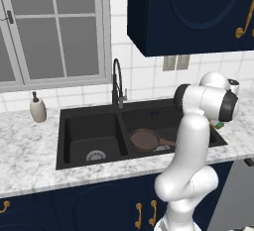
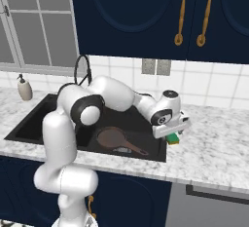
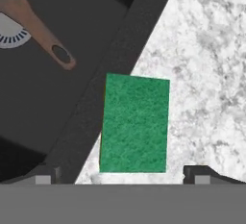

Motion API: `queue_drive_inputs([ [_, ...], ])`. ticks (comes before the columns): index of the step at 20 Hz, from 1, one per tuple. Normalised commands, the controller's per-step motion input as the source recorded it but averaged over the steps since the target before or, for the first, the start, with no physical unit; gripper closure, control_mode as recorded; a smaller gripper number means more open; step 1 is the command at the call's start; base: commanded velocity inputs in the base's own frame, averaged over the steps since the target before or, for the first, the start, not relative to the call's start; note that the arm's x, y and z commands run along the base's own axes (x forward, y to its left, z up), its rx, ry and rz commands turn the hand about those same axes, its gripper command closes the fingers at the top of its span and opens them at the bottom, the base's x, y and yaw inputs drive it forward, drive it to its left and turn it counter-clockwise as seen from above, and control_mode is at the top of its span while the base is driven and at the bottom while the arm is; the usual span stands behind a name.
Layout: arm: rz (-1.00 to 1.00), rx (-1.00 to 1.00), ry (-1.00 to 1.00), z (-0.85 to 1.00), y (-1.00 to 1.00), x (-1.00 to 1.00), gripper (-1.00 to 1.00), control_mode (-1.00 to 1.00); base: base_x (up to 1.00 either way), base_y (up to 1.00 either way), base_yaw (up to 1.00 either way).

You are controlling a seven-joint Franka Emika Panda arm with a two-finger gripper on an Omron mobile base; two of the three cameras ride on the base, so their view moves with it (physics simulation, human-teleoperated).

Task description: Pick the pan and sponge and place them into the sink. Then turn on the water.

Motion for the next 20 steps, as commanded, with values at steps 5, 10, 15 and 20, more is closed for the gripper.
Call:
queue_drive_inputs([
  [5,0.00,0.01,0.07,-0.30,-0.07,0.16,-1.00,-1.00,0.00,0.00,0.00],
  [10,0.00,0.01,0.07,-0.27,-0.02,0.10,-1.00,-1.00,0.00,0.00,0.00],
  [15,0.00,0.01,0.05,-0.28,0.00,0.00,-1.00,-1.00,0.00,0.00,0.00],
  [20,0.00,0.00,0.06,-0.28,0.06,0.01,-1.00,-1.00,0.00,0.00,0.00],
])
